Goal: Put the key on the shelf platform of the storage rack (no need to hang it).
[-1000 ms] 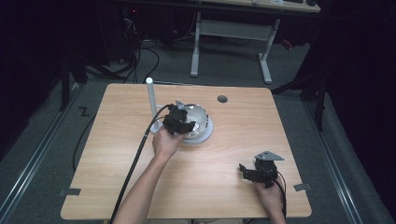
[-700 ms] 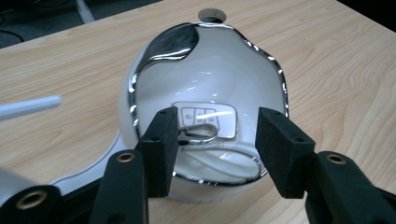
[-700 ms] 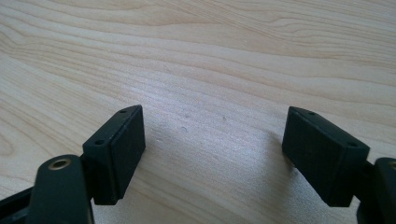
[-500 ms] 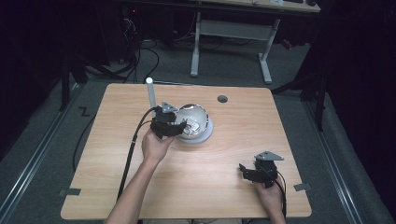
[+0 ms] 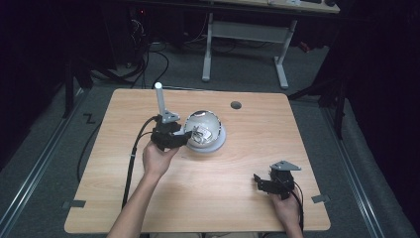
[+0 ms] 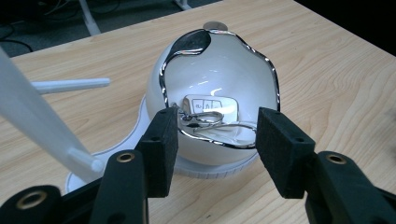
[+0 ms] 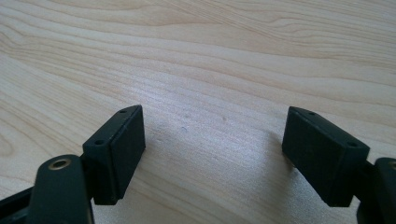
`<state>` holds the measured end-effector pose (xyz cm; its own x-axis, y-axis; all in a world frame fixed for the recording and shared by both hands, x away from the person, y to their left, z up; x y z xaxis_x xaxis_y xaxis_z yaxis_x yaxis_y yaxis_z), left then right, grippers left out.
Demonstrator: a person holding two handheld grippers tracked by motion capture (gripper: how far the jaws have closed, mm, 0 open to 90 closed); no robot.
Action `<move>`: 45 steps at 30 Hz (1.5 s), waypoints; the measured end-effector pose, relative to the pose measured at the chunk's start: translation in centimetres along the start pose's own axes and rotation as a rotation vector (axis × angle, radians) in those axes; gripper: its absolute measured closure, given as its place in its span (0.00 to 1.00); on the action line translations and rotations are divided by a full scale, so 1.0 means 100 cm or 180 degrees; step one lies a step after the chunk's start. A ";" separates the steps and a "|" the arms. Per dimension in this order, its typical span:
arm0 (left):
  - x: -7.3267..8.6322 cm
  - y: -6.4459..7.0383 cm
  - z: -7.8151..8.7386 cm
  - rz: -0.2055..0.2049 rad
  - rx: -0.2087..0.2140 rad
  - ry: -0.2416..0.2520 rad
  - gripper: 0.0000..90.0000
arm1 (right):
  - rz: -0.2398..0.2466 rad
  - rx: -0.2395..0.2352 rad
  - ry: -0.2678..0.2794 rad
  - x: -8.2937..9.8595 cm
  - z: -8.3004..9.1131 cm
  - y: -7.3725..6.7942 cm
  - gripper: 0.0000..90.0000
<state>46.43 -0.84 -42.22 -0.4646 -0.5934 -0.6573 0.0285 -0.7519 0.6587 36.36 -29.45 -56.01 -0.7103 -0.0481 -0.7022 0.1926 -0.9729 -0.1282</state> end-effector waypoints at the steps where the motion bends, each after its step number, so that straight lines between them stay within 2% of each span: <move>1: -0.001 0.000 0.001 0.0007 -0.0001 0.0010 0.55 | 0.0000 0.0000 -0.0001 0.000 0.000 0.000 0.24; 4: -0.004 0.001 0.007 0.0007 0.0038 0.0026 0.55 | 0.0000 0.0000 0.0000 0.000 0.000 0.000 0.24; 5: -0.007 0.004 0.005 0.0011 0.0178 0.0188 0.55 | 0.0001 0.0000 -0.0001 0.000 0.000 0.000 0.24; 6: -0.006 0.006 0.006 0.0080 0.0180 0.0177 0.55 | 0.0000 0.0000 -0.0001 0.000 0.000 0.000 0.24; 7: -0.006 0.007 0.011 0.0143 0.0217 0.0068 0.55 | 0.0000 0.0000 0.0000 0.000 0.000 0.000 0.24; 8: -0.006 0.001 0.013 0.0011 0.0052 0.0029 0.55 | 0.0000 0.0000 -0.0001 0.000 0.000 0.000 0.24; 12: -0.008 -0.003 0.020 -0.0011 0.0084 0.0042 0.55 | -0.0001 0.0000 -0.0001 0.000 0.000 0.000 0.24; 13: -0.010 0.000 0.018 0.0035 0.0196 0.0209 0.55 | 0.0000 0.0000 0.0000 0.000 0.000 0.000 0.24; 15: -0.010 0.002 0.024 0.0205 0.0242 0.0096 0.55 | -0.0001 0.0000 -0.0001 0.000 0.000 0.000 0.24; 16: -0.010 0.002 0.025 0.0243 0.0247 0.0104 0.55 | -0.0001 0.0000 0.0000 0.000 0.000 0.000 0.24; 18: -0.010 0.000 0.029 0.0195 0.0240 0.0101 0.55 | 0.0000 0.0000 -0.0001 0.000 0.000 0.000 0.24; 19: -0.009 -0.008 0.032 0.0014 0.0091 0.0057 0.55 | -0.0001 0.0001 0.0000 0.000 0.000 0.000 0.24; 20: -0.009 -0.008 0.033 0.0038 0.0079 0.0064 0.55 | -0.0001 0.0000 -0.0001 0.000 0.000 0.000 0.24; 21: -0.009 -0.009 0.034 0.0000 0.0090 0.0065 0.55 | -0.0001 0.0000 -0.0001 0.000 0.000 0.000 0.24; 22: -0.009 -0.010 0.035 0.0018 0.0081 0.0061 0.55 | -0.0002 0.0000 -0.0001 0.000 0.000 0.000 0.24; 23: -0.010 -0.007 0.033 0.0087 0.0175 0.0225 0.55 | -0.0001 0.0000 0.0000 0.000 0.000 0.000 0.24; 26: -0.008 -0.007 0.037 0.0159 0.0208 0.0138 0.55 | -0.0001 0.0000 -0.0001 0.000 0.000 0.000 0.24; 27: -0.008 -0.014 0.040 -0.0003 0.0080 0.0064 0.55 | -0.0001 0.0001 0.0000 0.000 0.000 0.000 0.24; 32: -0.009 -0.017 0.045 -0.0012 0.0102 0.0080 0.55 | -0.0002 0.0000 -0.0001 0.000 0.000 0.000 0.24; 33: -0.010 -0.017 0.047 0.0027 0.0086 0.0091 0.55 | -0.0002 0.0001 -0.0001 0.000 0.000 0.000 0.24; 34: -0.010 -0.018 0.048 -0.0004 0.0108 0.0095 0.55 | -0.0002 0.0002 -0.0001 0.000 0.000 0.000 0.24; 38: -0.013 -0.020 0.055 0.0049 0.0103 0.0133 0.55 | -0.0002 0.0001 -0.0001 0.000 0.000 0.000 0.24; 41: -0.013 -0.024 0.057 -0.0023 0.0086 0.0177 0.55 | -0.0003 0.0002 0.0000 0.000 0.000 0.000 0.24; 45: -0.015 -0.027 0.061 0.0040 0.0090 0.0204 0.55 | -0.0002 0.0002 -0.0001 0.000 0.000 0.000 0.24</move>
Point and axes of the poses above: each handheld gripper's, and its own axes: z roughly backward along the jaws, x roughly out of its underside, y roughly to its right, the point moved 4 cm from there along -z, roughly forward along the jaws, and after that the axes turned 12 degrees about -z, right-handed, at the moved point
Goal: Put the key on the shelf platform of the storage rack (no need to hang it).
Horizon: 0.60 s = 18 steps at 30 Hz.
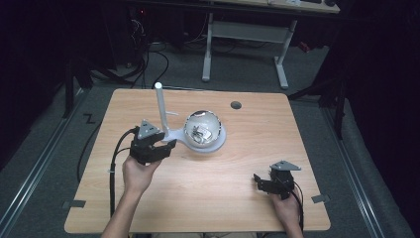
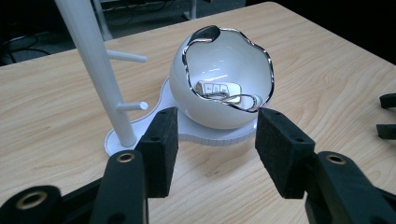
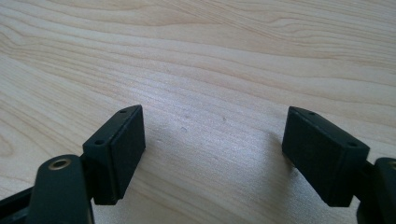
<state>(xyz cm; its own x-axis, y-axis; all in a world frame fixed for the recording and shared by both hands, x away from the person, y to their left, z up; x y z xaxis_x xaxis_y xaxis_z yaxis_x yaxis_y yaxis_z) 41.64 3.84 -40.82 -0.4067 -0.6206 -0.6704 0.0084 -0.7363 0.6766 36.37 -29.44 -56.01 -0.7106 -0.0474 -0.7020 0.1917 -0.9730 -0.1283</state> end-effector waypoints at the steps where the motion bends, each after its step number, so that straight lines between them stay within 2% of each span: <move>1: 0.000 -0.001 0.001 0.0005 -0.0012 0.0003 0.55 | 0.0002 -0.0001 0.0000 0.000 0.000 0.000 0.24; 18: -0.010 -0.018 0.023 0.0133 -0.0026 0.0132 0.55 | 0.0005 -0.0003 0.0000 0.000 0.000 0.000 0.24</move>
Point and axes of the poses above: each handheld gripper's, and its own axes: z roughly backward along the jaws, x roughly out of its underside, y roughly to its right, the point moved 4 cm from there along -z, roughly forward along the jaws, and after that the axes turned 12 degrees about -z, right-handed, at the moved point
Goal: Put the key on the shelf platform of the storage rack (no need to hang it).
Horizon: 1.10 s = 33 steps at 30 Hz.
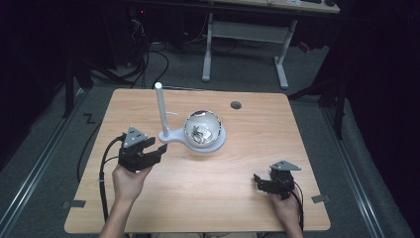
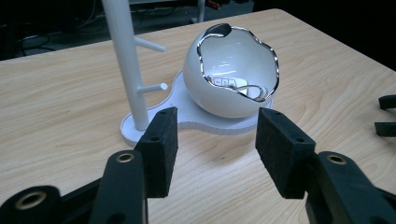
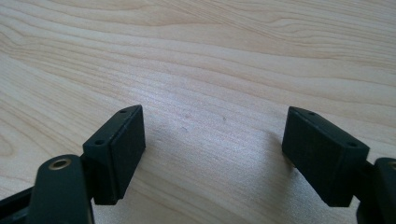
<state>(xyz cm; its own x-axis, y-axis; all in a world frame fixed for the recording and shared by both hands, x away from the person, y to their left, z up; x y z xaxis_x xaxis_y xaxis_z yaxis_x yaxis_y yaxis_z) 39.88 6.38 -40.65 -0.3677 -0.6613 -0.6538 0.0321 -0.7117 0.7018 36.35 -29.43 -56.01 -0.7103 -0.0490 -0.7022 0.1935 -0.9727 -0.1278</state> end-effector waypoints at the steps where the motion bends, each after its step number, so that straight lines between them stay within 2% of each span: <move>1: -0.001 -0.001 0.001 0.0025 -0.0004 0.0001 0.55 | -0.0002 0.0000 0.0000 0.000 0.000 0.000 0.24; 7: -0.003 -0.009 0.007 0.0055 -0.0022 0.0033 0.56 | -0.0001 -0.0001 0.0000 0.000 0.000 0.000 0.24; 9: -0.004 -0.010 0.009 0.0102 -0.0048 0.0043 0.56 | 0.0001 -0.0001 0.0000 0.000 0.000 0.000 0.24; 10: -0.005 -0.012 0.010 0.0046 -0.0017 0.0052 0.56 | 0.0003 -0.0001 0.0001 0.000 0.000 0.000 0.24; 11: -0.006 -0.012 0.011 0.0098 -0.0040 0.0060 0.56 | -0.0003 -0.0001 -0.0001 0.000 0.000 0.000 0.24; 13: -0.006 -0.014 0.013 0.0073 -0.0027 0.0071 0.56 | 0.0003 -0.0001 0.0001 0.000 0.000 0.000 0.24; 14: -0.006 -0.015 0.013 0.0118 -0.0045 0.0073 0.56 | 0.0000 -0.0001 0.0001 0.000 0.000 0.000 0.24; 15: -0.007 -0.017 0.014 0.0080 -0.0033 0.0077 0.56 | 0.0000 -0.0001 0.0000 0.000 0.000 0.000 0.24; 18: -0.007 -0.021 0.015 0.0081 -0.0057 0.0072 0.56 | 0.0003 -0.0001 -0.0003 0.000 0.000 0.000 0.24; 20: -0.007 -0.022 0.016 0.0134 -0.0088 0.0073 0.56 | 0.0002 -0.0001 0.0001 0.000 0.000 0.000 0.24; 21: -0.007 -0.024 0.016 0.0109 -0.0075 0.0079 0.56 | 0.0000 0.0000 -0.0006 0.000 0.000 0.000 0.24; 26: -0.006 -0.029 0.018 0.0169 -0.0111 0.0073 0.56 | 0.0001 0.0000 -0.0005 0.000 0.000 0.000 0.24; 30: -0.007 -0.034 0.019 0.0144 -0.0106 0.0087 0.55 | -0.0001 0.0000 -0.0004 0.000 0.000 0.000 0.24; 33: -0.006 -0.037 0.019 0.0192 -0.0148 0.0096 0.55 | 0.0003 0.0000 -0.0004 0.000 0.000 0.000 0.24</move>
Point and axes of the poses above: each handheld gripper's, and its own axes: z roughly backward along the jaws, x roughly out of its underside, y roughly to its right, the point moved 4 cm from there along -z, roughly forward along the jaws, and after that the axes turned 12 degrees about -z, right-handed, at the moved point
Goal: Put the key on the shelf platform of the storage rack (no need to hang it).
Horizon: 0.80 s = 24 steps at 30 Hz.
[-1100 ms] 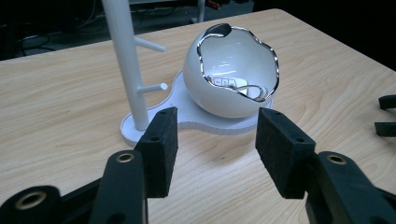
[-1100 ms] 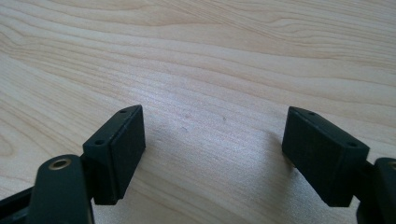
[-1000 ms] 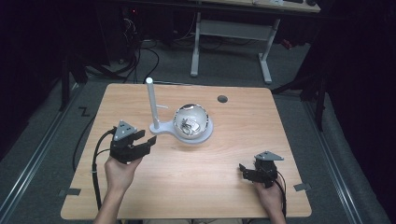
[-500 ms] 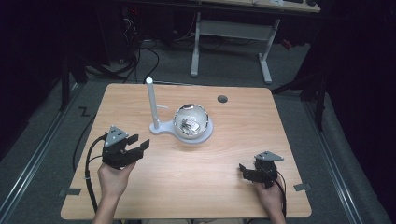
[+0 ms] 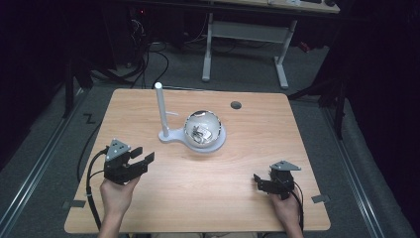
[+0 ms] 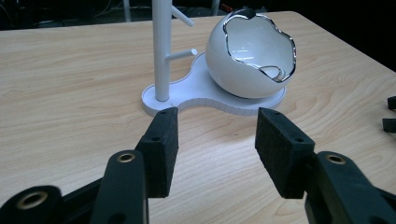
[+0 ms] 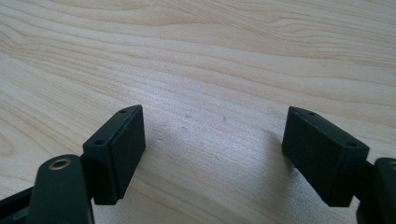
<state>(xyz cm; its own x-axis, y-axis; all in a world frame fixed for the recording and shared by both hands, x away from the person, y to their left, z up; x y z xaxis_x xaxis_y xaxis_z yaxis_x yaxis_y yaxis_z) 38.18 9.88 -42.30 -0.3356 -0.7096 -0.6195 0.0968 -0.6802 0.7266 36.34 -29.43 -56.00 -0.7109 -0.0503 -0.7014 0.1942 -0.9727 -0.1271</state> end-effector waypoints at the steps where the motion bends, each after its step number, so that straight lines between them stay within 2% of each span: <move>1: 0.001 -0.001 0.000 -0.0012 0.0004 -0.0006 0.55 | -0.0003 0.0000 0.0000 0.000 0.000 0.000 0.24; 3: 0.001 -0.003 0.000 0.0002 -0.0016 -0.0006 0.55 | -0.0003 -0.0001 0.0000 0.000 0.000 0.000 0.24; 4: 0.001 -0.006 0.000 -0.0037 -0.0009 -0.0005 0.55 | 0.0000 -0.0001 0.0000 0.000 0.000 0.000 0.24; 5: 0.002 -0.006 0.000 0.0011 -0.0032 -0.0006 0.55 | 0.0003 -0.0002 0.0004 0.000 0.000 0.000 0.24; 12: 0.004 -0.017 -0.002 0.0007 -0.0080 -0.0015 0.54 | 0.0000 0.0000 0.0000 0.000 0.000 0.000 0.24; 18: 0.006 -0.023 -0.004 0.0056 -0.0134 -0.0026 0.53 | 0.0000 0.0000 0.0001 0.000 0.000 0.000 0.24; 19: 0.006 -0.025 -0.005 0.0017 -0.0123 -0.0026 0.53 | 0.0001 -0.0001 0.0001 0.000 0.000 0.000 0.24; 20: 0.007 -0.025 -0.005 0.0064 -0.0152 -0.0024 0.53 | -0.0001 -0.0001 0.0000 0.000 0.000 0.000 0.24; 24: 0.011 -0.030 -0.008 0.0024 -0.0179 -0.0042 0.53 | 0.0004 0.0001 0.0005 0.000 0.000 0.000 0.24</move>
<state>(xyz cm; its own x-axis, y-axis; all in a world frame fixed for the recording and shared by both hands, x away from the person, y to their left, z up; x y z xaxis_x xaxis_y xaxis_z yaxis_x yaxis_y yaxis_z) 38.31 10.99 -45.38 -0.3469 -0.7125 -0.6099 0.1519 -0.6844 0.7131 36.35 -29.44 -56.00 -0.7097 -0.0512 -0.7026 0.1950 -0.9727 -0.1260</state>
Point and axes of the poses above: each handheld gripper's, and its own axes: z roughly backward along the jaws, x roughly out of its underside, y roughly to its right, the point moved 4 cm from there along -z, roughly forward along the jaws, and after that the axes turned 12 degrees about -z, right-handed, at the moved point
